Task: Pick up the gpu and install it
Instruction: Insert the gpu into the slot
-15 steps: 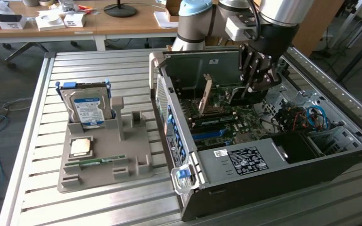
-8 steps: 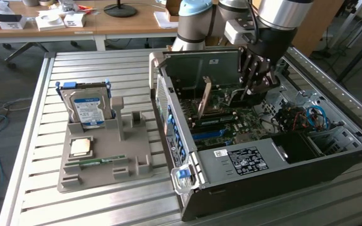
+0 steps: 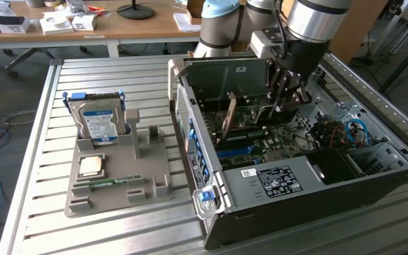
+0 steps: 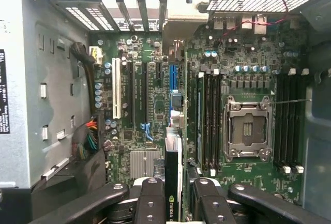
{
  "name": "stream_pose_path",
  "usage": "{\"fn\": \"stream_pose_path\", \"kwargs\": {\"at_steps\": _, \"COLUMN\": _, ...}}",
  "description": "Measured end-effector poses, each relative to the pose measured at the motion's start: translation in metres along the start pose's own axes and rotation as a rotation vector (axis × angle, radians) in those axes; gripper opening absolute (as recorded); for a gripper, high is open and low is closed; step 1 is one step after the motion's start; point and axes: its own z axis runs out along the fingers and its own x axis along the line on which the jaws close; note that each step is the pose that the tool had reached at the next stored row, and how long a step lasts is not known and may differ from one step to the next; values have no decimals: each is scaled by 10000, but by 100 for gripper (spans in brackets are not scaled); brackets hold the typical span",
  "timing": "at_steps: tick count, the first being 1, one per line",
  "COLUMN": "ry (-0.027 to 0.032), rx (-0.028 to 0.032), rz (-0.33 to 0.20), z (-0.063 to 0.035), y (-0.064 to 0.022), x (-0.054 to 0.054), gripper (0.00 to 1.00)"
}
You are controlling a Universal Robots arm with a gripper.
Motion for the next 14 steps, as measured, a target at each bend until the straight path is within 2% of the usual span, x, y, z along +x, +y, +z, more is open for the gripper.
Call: {"fn": "stream_pose_path", "kwargs": {"at_steps": 14, "ry": 1, "rx": 0, "rz": 0, "z": 62, "y": 1, "x": 2, "gripper": 26}}
